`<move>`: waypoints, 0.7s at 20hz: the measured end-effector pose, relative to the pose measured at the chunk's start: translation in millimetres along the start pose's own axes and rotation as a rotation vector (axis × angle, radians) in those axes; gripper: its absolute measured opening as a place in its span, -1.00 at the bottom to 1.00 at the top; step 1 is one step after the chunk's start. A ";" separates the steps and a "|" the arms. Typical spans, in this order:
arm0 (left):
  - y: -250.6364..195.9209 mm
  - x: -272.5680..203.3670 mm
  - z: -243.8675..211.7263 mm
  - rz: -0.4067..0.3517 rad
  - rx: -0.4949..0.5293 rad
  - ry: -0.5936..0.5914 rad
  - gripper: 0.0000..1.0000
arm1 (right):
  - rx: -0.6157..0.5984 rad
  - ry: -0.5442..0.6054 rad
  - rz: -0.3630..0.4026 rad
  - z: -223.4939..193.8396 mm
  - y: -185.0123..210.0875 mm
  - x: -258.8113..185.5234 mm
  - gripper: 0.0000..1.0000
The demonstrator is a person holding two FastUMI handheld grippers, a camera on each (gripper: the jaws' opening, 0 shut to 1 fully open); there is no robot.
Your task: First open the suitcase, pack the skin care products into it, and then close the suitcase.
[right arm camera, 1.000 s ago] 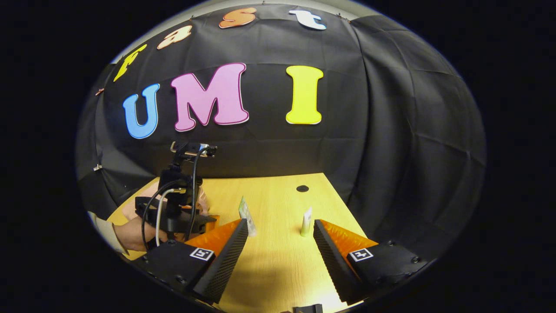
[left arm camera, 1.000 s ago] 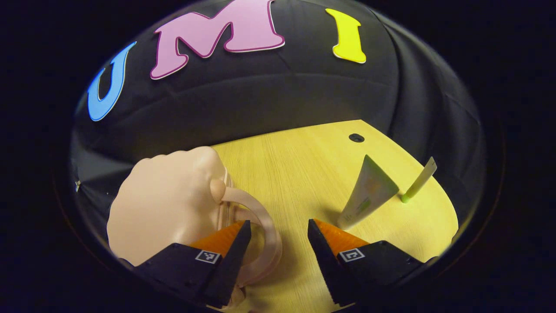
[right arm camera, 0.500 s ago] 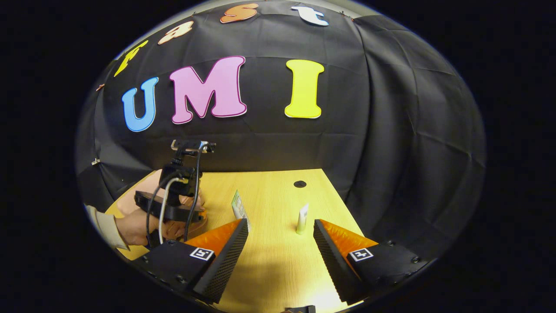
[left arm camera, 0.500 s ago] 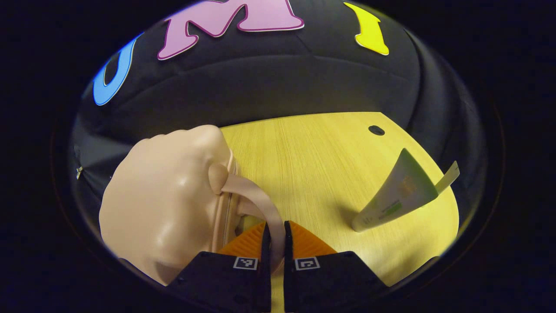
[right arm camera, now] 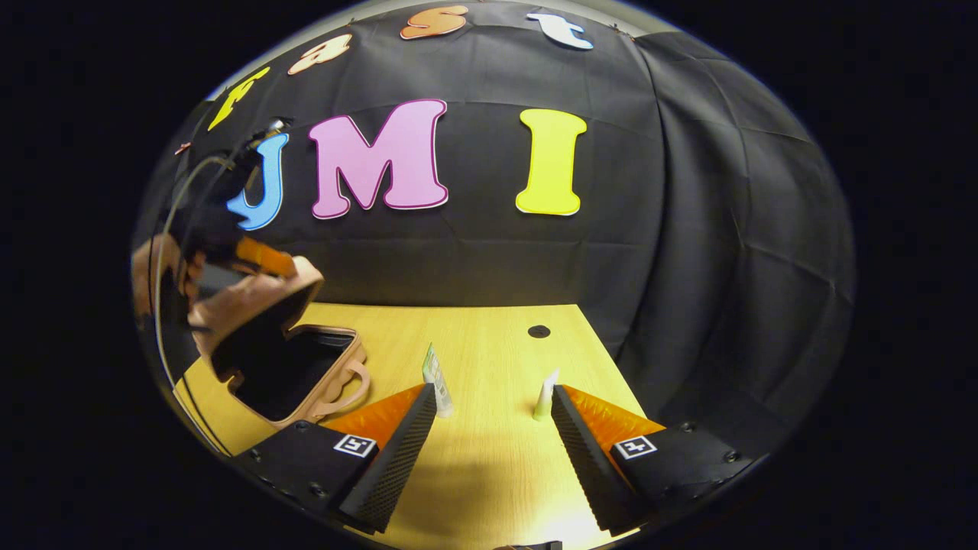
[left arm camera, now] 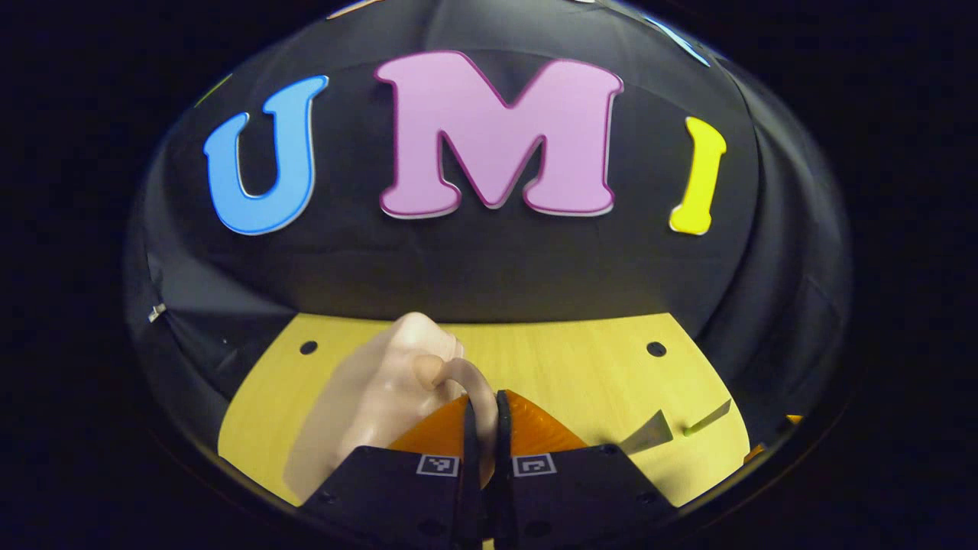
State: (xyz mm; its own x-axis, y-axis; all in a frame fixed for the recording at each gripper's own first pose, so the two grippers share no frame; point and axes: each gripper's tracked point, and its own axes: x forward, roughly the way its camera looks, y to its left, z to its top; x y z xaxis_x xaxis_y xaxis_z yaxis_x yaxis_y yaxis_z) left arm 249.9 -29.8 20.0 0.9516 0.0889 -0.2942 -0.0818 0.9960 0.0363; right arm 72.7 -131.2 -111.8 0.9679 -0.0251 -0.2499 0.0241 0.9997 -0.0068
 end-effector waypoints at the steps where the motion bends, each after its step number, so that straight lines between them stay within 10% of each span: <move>1: 33.6 -4.7 12.5 0.034 -0.010 -0.024 -0.78 | -0.003 0.002 -0.001 -0.2 1.9 -0.5 0.93; 6: 212.2 -21.2 37.9 0.234 0.022 -0.098 -0.82 | -0.003 0.053 -0.001 -13.3 20.9 -4.6 0.93; 14: 388.3 46.1 -56.3 0.325 -0.128 -0.022 -0.81 | -0.014 0.076 -0.029 -16.9 54.0 -1.0 0.94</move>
State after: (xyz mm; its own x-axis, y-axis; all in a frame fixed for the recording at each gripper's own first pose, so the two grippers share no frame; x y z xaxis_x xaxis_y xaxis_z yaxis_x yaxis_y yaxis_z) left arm 245.4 361.7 -33.2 0.8757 0.4028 -0.2663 -0.4169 0.9090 0.0043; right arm 68.7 -77.1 -128.2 0.9452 -0.0541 -0.3221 0.0477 0.9985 -0.0280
